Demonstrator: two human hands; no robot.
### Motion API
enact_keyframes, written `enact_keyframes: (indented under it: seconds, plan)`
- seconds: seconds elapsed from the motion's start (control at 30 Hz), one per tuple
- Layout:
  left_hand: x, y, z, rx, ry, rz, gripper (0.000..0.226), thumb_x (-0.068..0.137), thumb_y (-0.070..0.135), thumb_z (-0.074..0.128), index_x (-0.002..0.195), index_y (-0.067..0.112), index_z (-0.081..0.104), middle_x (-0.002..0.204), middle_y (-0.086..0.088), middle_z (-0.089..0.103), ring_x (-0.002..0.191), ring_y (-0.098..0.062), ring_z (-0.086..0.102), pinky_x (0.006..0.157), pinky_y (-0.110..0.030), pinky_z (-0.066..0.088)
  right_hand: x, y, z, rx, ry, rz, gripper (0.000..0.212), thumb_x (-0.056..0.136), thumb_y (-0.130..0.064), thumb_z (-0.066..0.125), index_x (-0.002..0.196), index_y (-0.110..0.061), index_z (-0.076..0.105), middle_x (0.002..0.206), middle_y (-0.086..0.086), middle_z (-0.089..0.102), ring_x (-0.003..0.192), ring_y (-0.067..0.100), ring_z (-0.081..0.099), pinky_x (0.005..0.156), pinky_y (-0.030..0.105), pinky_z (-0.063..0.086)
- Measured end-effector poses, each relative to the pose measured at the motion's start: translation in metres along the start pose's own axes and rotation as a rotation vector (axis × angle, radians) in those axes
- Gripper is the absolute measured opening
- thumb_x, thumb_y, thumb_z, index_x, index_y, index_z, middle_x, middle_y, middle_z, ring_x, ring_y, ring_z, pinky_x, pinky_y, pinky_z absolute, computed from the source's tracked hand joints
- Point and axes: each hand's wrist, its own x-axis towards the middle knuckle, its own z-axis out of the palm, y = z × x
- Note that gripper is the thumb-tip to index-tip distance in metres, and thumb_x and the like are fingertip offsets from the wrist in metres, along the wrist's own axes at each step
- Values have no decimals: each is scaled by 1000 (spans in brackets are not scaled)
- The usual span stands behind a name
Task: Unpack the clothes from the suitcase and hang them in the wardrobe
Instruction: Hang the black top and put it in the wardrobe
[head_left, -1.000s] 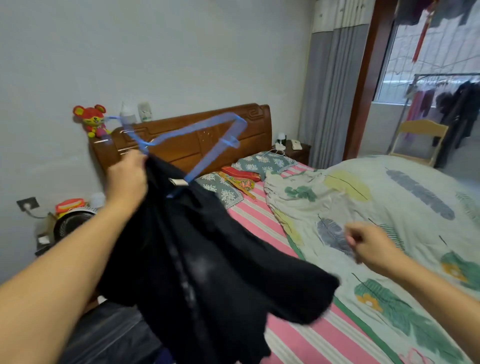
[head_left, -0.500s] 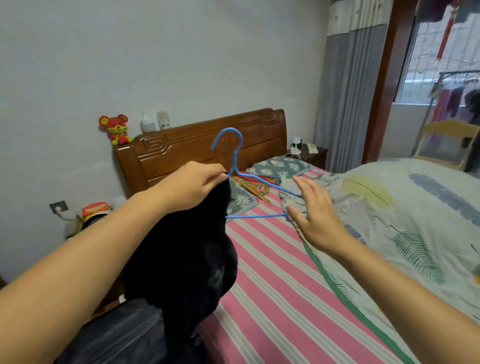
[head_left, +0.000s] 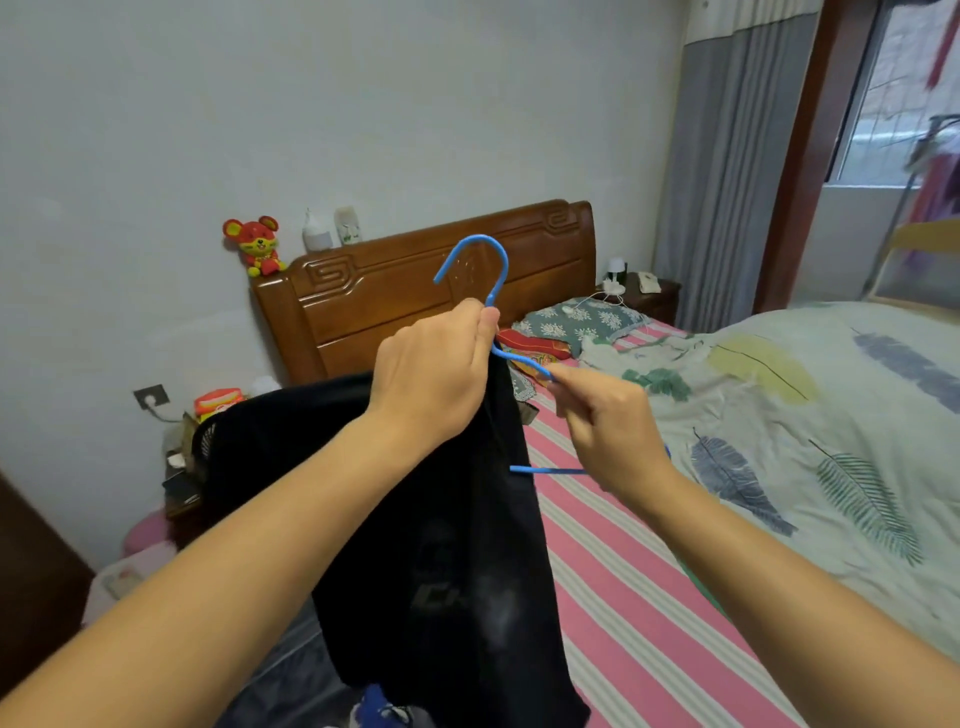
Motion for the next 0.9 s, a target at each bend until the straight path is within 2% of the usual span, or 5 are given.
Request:
enact_keyframes:
  seconds: [0.27,0.37,0.57,0.8,0.9]
  plan:
    - [1,30,-1,184,-80,27,24,108,40,28,96,21,38,68,5,46,52,-16,39,52,-35,28,-42,-36,1,-42,255,14,15,91,-12,62,103,-4,65,99,7,60,93,23,53,84,38,43]
    - [-5,42,3,183,-17,57,23,108,39,27,98,21,36,73,2,51,59,-25,46,55,-38,33,-60,-58,28,-87,57,157,38,88,-21,66,124,-11,60,104,2,63,98,18,50,90,35,35]
    - [-2,29,2,185,18,1,34,108,40,30,114,12,50,80,-7,60,73,-38,58,59,-39,30,-83,-53,15,-72,294,262,13,93,-25,63,97,-14,70,88,-5,67,83,13,58,78,24,42]
    - [4,-7,4,-81,53,-120,35,107,41,34,107,11,52,94,-25,66,90,-51,60,71,-48,42,-114,-5,-4,-7,-447,321,13,91,-32,63,94,-39,53,79,-17,59,79,7,54,93,35,39]
    - [3,-43,-1,-120,60,-25,30,106,37,39,100,10,53,86,-28,66,84,-52,61,66,-47,40,-128,49,-49,-237,-355,98,61,72,12,57,108,-37,58,105,-22,61,104,5,58,109,51,31]
